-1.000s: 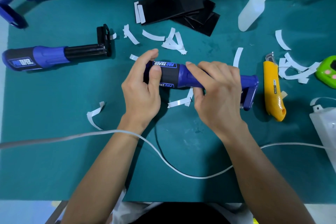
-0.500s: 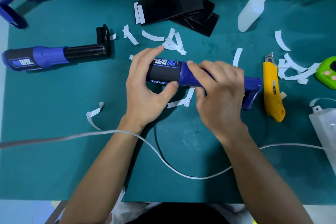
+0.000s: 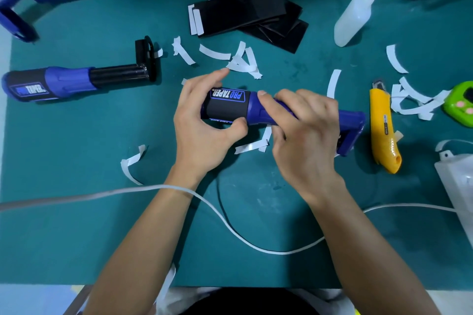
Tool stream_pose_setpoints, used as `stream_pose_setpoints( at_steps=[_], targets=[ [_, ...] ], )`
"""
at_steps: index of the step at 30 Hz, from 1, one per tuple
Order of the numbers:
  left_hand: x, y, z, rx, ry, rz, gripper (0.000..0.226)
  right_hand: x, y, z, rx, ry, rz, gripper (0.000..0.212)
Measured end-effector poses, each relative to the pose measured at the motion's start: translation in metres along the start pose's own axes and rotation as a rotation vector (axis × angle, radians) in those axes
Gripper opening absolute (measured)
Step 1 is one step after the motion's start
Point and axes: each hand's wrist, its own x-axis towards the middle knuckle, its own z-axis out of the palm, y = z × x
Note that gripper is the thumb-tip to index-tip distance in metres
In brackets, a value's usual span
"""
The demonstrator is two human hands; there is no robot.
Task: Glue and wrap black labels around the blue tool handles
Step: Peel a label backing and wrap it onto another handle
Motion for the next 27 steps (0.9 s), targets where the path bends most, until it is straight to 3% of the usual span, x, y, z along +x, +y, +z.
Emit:
stream_pose_setpoints(
  at_steps=[11,20,27],
  targets=[
    [0.001,-0.001,-0.003,0.029,-0.006,-0.040,0.076,0.000,0.003,0.001,0.028,-0.031,-0.014,0.056],
    [0.005,-0.002,-0.011,0.095,-0.137,-0.075,0.077,0.000,0.006,0.002,0.008,-0.034,-0.057,0.050],
    [0.004,0.000,-0.005,0.101,-0.089,-0.104,0.076,0.000,0.006,0.003,0.035,-0.064,-0.053,0.052]
  ],
)
